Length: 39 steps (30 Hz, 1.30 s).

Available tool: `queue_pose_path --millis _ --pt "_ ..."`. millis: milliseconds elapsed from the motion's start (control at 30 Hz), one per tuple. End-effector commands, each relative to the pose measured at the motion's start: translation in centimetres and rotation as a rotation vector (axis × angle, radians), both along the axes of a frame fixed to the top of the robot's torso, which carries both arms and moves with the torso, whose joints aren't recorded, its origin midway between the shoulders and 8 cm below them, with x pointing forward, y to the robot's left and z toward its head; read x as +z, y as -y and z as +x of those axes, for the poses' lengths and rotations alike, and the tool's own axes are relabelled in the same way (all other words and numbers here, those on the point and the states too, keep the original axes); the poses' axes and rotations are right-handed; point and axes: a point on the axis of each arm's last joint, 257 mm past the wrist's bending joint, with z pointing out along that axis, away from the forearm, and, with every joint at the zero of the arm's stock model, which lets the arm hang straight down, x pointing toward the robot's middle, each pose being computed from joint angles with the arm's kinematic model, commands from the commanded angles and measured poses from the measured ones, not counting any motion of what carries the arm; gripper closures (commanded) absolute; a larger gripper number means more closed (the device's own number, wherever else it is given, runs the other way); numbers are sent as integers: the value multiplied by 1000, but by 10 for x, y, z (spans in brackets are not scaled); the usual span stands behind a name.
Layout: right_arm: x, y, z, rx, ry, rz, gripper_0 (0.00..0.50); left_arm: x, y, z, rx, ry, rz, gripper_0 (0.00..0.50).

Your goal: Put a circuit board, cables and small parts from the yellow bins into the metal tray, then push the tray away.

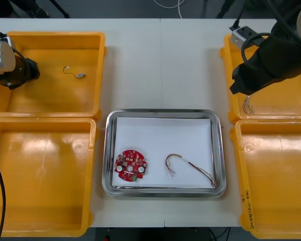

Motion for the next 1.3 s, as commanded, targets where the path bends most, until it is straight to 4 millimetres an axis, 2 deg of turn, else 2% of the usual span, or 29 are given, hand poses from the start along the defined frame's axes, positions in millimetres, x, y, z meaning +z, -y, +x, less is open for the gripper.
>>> queue_pose_path --millis 33,267,633,1033,1300 --pt "46 37 23 -112 64 42 0 22 10 13 -97 13 75 500" --pt "53 73 38 -230 43 48 0 21 15 10 -107 -8 65 498" --pt "49 112 57 -404 -11 51 0 50 16 -10 -139 -96 98 499" --pt "36 134 67 -578 -95 76 0 76 18 -34 -161 -171 116 500" --pt "30 130 82 -716 -70 166 0 94 34 -59 -195 -225 114 499"
